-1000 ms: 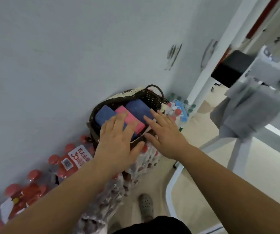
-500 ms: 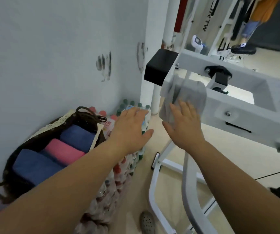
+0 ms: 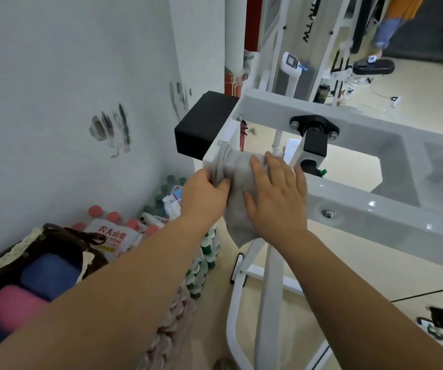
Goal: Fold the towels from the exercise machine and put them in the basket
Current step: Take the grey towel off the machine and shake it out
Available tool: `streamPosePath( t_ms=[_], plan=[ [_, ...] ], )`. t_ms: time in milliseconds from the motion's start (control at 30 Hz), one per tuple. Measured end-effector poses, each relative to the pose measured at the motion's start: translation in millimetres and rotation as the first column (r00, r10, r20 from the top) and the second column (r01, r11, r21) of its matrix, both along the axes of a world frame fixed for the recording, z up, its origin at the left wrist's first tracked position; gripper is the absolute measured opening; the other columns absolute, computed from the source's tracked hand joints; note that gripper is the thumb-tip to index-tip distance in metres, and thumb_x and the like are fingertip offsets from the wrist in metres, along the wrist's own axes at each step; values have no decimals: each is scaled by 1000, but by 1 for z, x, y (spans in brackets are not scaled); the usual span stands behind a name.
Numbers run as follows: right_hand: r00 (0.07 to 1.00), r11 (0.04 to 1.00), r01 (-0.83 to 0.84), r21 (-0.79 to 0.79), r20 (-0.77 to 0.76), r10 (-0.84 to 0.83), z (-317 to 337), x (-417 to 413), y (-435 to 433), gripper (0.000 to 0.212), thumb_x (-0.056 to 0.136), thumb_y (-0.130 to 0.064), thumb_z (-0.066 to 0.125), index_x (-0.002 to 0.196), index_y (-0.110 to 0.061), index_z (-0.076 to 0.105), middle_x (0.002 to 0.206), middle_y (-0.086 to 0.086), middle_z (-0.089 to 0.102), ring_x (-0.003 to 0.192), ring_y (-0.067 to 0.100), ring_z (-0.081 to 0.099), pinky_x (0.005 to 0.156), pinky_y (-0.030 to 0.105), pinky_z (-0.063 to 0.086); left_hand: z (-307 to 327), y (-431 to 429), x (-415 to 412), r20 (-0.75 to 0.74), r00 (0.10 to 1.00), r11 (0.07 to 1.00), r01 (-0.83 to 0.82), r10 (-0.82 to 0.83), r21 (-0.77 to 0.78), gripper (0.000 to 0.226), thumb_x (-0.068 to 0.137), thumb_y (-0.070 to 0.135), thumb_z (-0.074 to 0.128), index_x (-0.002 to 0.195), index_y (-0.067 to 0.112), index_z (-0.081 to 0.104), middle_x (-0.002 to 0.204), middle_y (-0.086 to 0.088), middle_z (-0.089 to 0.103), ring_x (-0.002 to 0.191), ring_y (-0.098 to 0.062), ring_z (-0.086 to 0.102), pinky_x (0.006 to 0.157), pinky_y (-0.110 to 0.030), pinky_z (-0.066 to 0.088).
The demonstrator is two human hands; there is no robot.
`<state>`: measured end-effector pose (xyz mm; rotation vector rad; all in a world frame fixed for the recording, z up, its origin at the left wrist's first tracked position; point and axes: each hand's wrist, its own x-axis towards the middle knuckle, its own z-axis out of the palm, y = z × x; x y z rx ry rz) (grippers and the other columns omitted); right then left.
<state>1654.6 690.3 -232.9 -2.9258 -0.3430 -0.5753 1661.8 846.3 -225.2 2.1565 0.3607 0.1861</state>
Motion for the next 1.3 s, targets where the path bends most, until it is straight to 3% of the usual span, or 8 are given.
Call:
streamPosePath(
  t_ms=[200,433,567,667,800,900,1100,1300],
  plan=[
    [999,1000,-7,10,-39,8,1,-4,3,68,93,-48,50,153,-23,31,159,11,32,148,31,24,123,51,8,4,-2,-18,126,992,1000,8,-5,-27,27,93,22,57,70,10,48,64,-1,48,58,-14,40,54,-28,36],
    [990,997,-28,66,-137,37,23,-47,26,63,102,-41,38,158,-26,14,167,6,8,153,33,-2,121,57,-5,26,43,-92,66,945,905,283,-319,319,28,87,20,57,70,17,35,64,2,41,58,-15,34,51,-29,25],
    [966,961,-244,127,-54,252,34,-100,54,63,100,-33,46,157,-37,17,167,3,7,154,29,-2,122,53,-5,36,85,-159,58,906,839,363,-420,404,31,83,16,59,66,19,32,62,-1,40,56,-17,34,51,-31,26],
    [897,893,-437,111,-22,442,32,-146,82,58,90,-27,54,146,-38,43,165,-1,21,153,29,8,121,53,1,40,116,-215,64,872,791,406,-485,457,32,74,20,59,63,25,29,57,2,40,56,-20,39,51,-35,30],
    [804,797,-594,109,101,586,26,-208,118,23,87,-27,53,97,-22,73,118,0,70,120,30,59,106,42,35,31,152,-298,105,887,844,382,-449,377,22,68,19,59,68,22,38,57,3,39,54,-13,35,49,-21,26],
    [767,757,-637,147,22,641,13,-256,136,22,87,-25,52,91,-16,72,82,3,70,79,27,63,74,40,50,16,170,-355,111,914,897,350,-391,271,10,68,19,56,71,19,47,60,0,46,58,-18,41,51,-23,29],
    [667,687,-684,245,-169,725,-25,-337,154,26,85,-25,49,96,-19,71,86,1,72,78,25,65,69,37,55,-9,185,-459,-17,962,952,274,-274,139,15,77,16,61,70,25,52,62,5,54,62,-10,51,55,-24,38],
    [494,610,-728,313,-377,784,-63,-384,176,25,87,-23,54,101,-18,74,93,3,73,87,25,63,74,34,48,2,176,-548,-36,998,959,55,-47,277,8,72,21,55,71,22,47,65,3,55,61,-13,51,56,-38,42]
  ],
)
